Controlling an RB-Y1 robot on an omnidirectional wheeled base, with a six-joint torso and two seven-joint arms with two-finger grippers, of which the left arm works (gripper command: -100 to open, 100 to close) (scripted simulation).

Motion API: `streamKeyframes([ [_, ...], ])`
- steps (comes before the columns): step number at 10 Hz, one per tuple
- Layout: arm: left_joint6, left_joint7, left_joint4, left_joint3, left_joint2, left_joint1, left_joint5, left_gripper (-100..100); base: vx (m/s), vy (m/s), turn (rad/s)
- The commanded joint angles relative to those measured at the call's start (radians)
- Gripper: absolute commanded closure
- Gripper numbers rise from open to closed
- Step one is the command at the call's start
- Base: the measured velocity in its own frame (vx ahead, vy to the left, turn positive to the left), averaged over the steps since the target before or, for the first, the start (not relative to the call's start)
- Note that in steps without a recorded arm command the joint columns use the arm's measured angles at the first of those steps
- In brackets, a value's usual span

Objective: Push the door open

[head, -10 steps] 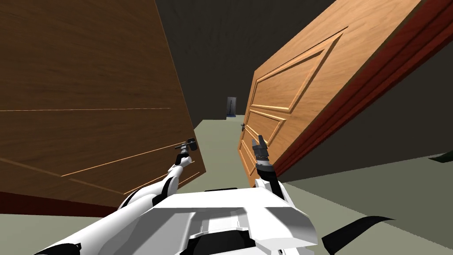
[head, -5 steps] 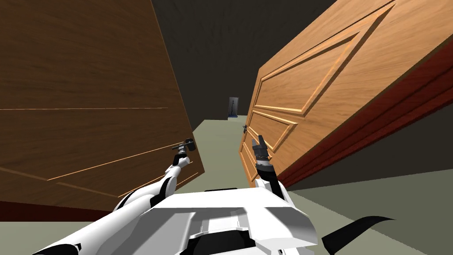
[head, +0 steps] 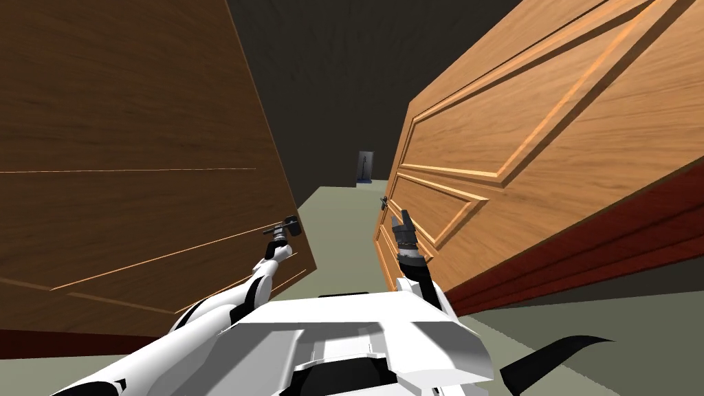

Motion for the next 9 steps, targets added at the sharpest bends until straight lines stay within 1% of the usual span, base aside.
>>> streamKeyframes([
  [1,-0.014,-0.002,0.022,0.010,0.015,-0.010,0.005,100,0.171,-0.014,0.036],
  [3,-0.017,-0.013,0.025,0.032,0.025,-0.007,0.015,100,0.165,-0.004,0.036],
  [5,-0.018,-0.017,0.026,0.038,0.027,-0.006,0.018,100,0.133,-0.007,0.030],
  [7,-0.022,-0.033,0.031,0.067,0.040,-0.002,0.032,100,0.161,-0.024,0.037],
  [9,-0.024,-0.041,0.033,0.083,0.046,0.000,0.039,100,0.166,-0.022,0.047],
])
